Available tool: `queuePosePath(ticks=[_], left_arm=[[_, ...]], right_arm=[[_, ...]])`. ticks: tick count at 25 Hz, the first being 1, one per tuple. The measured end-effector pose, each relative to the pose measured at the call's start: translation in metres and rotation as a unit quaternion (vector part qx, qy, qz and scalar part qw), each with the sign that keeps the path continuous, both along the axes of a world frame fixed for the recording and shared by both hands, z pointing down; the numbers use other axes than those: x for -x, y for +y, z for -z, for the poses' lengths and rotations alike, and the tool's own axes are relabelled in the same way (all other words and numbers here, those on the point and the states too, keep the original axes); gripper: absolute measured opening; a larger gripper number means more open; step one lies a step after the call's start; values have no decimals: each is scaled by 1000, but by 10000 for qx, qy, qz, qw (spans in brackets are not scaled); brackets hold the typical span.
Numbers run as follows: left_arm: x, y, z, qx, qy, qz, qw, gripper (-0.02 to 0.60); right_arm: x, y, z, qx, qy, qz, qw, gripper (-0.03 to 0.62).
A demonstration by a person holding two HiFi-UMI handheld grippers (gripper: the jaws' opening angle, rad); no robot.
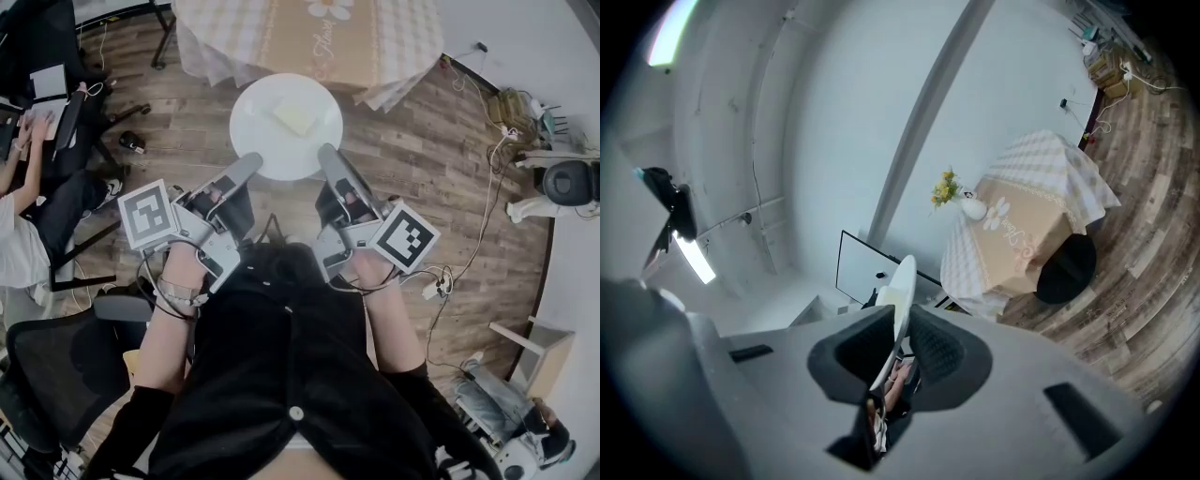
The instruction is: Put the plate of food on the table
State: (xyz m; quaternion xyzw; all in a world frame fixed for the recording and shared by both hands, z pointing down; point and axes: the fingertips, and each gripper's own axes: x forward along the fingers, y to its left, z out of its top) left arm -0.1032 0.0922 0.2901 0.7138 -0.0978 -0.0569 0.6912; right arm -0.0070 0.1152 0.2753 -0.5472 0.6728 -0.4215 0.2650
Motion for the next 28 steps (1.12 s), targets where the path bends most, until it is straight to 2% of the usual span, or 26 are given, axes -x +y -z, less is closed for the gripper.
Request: queuePosePath(ticks=[16,28], left_arm=[[14,-1,2,-117,-11,-126,9999,9],[-16,-28,1,-127,-18,71,9999,9]], right_arm=[[15,3,1,15,38,-156,9999,34],[-15,-30,1,-108,58,122,9999,34]])
